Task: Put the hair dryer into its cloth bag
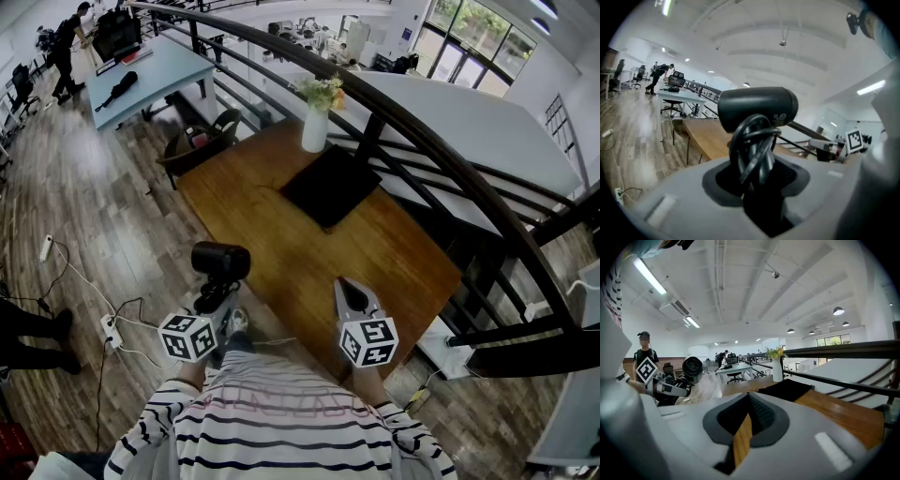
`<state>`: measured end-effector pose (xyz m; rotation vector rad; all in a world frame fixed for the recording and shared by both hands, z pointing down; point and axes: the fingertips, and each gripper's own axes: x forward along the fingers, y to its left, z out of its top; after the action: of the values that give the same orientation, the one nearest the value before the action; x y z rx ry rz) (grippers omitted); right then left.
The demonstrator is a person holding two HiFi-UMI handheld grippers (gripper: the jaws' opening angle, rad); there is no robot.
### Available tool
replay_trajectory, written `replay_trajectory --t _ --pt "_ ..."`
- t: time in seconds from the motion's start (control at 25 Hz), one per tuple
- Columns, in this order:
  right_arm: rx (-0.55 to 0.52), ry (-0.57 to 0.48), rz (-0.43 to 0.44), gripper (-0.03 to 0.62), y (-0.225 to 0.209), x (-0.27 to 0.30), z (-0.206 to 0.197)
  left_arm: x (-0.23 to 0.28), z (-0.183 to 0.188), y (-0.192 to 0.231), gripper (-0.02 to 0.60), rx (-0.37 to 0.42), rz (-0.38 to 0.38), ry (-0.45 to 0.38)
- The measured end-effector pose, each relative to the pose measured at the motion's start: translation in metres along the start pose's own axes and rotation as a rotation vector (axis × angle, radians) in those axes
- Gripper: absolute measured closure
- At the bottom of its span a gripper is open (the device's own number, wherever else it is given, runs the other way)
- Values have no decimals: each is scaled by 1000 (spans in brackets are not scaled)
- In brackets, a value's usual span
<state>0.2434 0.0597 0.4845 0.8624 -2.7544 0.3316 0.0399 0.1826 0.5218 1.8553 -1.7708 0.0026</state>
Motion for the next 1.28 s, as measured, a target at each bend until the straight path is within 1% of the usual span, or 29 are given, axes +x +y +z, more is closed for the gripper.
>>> replay_trajectory --t 0.2,0.32,0.56,0.72,0.88,0.96,1.04,1.28 --pt "4 -3 6 595 0 -2 2 0 1 -2 419 3 -2 1" --pt "17 -31 8 594 1 -3 4 -2 0 -3 419 4 -2 4" --pt "-2 -40 -6 594 0 1 6 -2 1 1 419 14 -2 8" --pt "19 -41 -31 594 -1 14 7 9 9 19 419 8 -14 11" --pt "51 -40 -79 594 -10 32 9 29 24 32 419 13 -50 13" --pt "69 -42 -98 594 -9 48 14 38 35 45 419 26 -67 24" --pt "72 -43 -112 594 -3 71 25 45 51 67 419 34 -78 33" --pt "100 -48 -185 594 15 129 49 64 97 133 419 30 -115 59"
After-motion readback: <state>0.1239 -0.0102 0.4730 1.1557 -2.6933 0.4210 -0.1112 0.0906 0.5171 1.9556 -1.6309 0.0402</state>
